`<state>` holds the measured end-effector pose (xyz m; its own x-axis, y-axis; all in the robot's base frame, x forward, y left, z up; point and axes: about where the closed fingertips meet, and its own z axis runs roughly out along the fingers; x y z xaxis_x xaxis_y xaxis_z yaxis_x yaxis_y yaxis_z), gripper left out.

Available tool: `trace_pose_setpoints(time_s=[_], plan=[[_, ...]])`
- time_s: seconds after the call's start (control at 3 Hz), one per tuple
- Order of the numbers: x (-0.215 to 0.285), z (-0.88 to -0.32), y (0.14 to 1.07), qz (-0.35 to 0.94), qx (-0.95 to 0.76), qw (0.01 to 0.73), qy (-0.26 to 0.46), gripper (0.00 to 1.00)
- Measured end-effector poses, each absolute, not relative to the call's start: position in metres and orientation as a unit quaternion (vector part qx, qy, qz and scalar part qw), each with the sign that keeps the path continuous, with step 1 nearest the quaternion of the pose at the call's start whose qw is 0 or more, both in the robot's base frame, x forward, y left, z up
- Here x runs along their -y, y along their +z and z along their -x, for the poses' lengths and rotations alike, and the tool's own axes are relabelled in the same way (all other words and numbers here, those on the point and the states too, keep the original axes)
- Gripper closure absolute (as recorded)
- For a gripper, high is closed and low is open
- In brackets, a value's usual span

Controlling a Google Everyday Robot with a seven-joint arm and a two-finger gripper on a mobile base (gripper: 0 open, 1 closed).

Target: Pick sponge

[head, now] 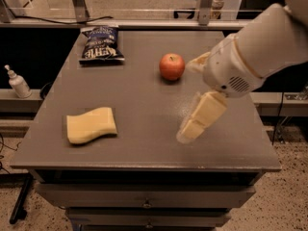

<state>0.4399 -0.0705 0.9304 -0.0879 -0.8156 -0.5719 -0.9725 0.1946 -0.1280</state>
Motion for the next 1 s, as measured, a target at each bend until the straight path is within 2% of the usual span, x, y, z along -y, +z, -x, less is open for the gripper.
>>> trace_pose_setpoints(time_s=[0.33, 0.67, 1.0], plan=[[0.009, -0.433, 0.921, 0.614, -0.687, 0.32, 0.22, 0.0], [-0.014, -0.428, 0.935, 0.605, -0.675, 0.342, 0.249, 0.0], [-0.012, -0.428, 0.935, 0.605, -0.676, 0.341, 0.248, 0.0]])
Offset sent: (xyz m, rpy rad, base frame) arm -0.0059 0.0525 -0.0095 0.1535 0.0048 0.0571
